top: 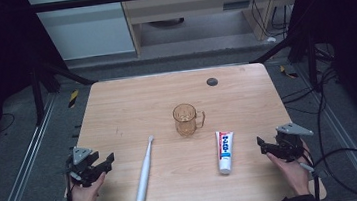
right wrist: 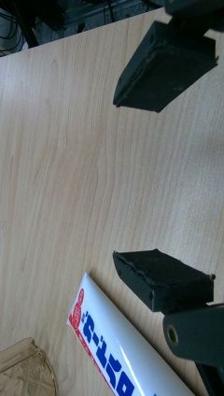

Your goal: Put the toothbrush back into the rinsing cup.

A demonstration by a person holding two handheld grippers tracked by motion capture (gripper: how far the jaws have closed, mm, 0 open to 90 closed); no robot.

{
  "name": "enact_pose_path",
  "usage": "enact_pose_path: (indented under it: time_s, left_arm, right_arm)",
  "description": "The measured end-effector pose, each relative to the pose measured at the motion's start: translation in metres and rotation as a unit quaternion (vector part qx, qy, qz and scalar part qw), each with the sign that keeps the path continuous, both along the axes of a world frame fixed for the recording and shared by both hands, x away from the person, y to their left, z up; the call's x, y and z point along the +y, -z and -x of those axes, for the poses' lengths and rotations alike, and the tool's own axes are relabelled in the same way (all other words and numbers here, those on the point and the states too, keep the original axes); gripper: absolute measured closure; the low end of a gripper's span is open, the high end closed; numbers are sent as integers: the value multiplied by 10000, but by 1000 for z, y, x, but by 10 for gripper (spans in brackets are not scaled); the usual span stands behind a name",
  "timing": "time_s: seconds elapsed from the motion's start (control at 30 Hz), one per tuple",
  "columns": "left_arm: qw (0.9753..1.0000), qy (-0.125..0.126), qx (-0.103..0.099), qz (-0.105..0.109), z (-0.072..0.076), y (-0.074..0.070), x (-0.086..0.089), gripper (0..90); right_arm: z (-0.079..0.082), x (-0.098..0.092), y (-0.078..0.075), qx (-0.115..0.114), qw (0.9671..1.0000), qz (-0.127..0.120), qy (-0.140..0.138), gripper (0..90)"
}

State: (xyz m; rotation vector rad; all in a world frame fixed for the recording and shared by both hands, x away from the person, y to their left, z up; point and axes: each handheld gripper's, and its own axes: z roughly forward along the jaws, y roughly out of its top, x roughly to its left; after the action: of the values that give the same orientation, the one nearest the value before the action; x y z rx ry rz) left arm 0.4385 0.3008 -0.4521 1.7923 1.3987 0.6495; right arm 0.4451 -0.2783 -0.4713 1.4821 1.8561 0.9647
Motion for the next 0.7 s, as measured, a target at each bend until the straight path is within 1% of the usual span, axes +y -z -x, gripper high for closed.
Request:
enact_pose_path:
  time_s: [0.07,0.1,0.13,0.2,0.23,0.27,0.3,0.33,0.47,0.57,0.6,0.7]
  left_arm:
    - [9999,103,77,44,1,-2,-3,405]
    - [9996,213,152,138,1,-2,-6,406]
    - [9996,213,152,138,1,-2,-6,406]
    - [9986,406,226,244,2,-4,-11,408]
    - [9987,433,204,189,3,-5,-14,413]
    - [9987,433,204,189,3,-5,-14,417]
    - [9985,511,173,96,4,-7,-19,418]
    - [9983,546,169,79,5,-8,-22,421]
    - [9978,626,194,45,8,-8,-28,432]
    - [9971,716,253,22,8,-8,-35,438]
    - [9969,740,279,28,8,-8,-37,440]
    - [9964,783,310,11,9,-8,-41,441]
  right_arm:
    - [0,0,0,-9,10000,33,-4,206]
    - [0,1,-1,5,10000,30,-21,207]
    - [0,1,-1,5,10000,30,-21,207]
    - [1,2,-1,12,10000,70,-43,210]
    - [0,3,-2,13,10000,68,-50,212]
    - [0,4,-2,14,9999,103,-52,212]
    - [0,4,-2,24,9999,129,-63,212]
    - [0,5,-2,34,9999,143,-62,212]
    - [0,6,-2,45,9999,122,-91,217]
    - [-1,8,-1,100,9998,104,-141,221]
    - [-1,8,0,108,9997,134,-152,222]
    - [-1,9,0,119,9997,118,-173,225]
